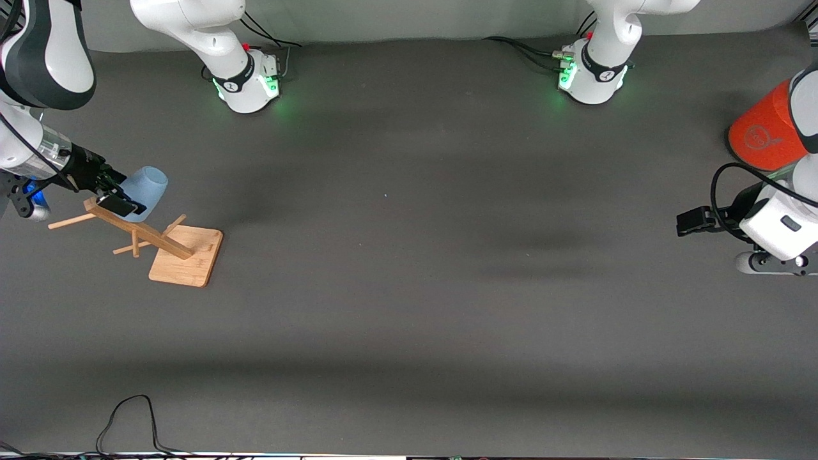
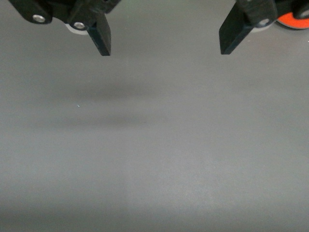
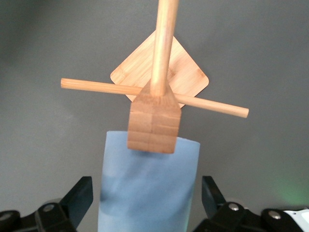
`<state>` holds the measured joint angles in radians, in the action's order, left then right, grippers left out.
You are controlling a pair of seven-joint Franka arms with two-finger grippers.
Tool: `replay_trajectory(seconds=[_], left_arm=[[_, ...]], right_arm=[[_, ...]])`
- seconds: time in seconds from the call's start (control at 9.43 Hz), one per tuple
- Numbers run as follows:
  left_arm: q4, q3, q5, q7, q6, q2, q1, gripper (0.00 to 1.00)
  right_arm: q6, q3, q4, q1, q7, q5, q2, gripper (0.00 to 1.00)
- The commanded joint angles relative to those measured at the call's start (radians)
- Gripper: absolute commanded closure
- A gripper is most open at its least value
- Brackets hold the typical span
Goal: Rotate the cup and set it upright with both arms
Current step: 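Close the right gripper on the blue cup's base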
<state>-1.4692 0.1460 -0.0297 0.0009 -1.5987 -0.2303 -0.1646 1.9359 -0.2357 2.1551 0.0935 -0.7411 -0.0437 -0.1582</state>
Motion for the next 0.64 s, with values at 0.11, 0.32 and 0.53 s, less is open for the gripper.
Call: replay_trajectory(seconds=[0.11,0.32,0.53], left_arm=[[0.018,0.006,-0.01,-0.004,0.023,-0.004,-0.009,0.0],[0.018,0.006,-0.01,-0.004,0.025,-0.004,-0.009,0.0],[0.016,0.006,-0.01,-0.004,0.025,-0.004,-0.009,0.0]], right_arm=[[0.037,-0.005,0.012,0.009,-0.02,-0.034,0.008,0.08],[0.035,-0.005,0.012,0.009,-0.02,-0.038,0.005,0.32],[0.026,-0.004,0.008,0.009,-0.021,-0.038,0.0,0.32]])
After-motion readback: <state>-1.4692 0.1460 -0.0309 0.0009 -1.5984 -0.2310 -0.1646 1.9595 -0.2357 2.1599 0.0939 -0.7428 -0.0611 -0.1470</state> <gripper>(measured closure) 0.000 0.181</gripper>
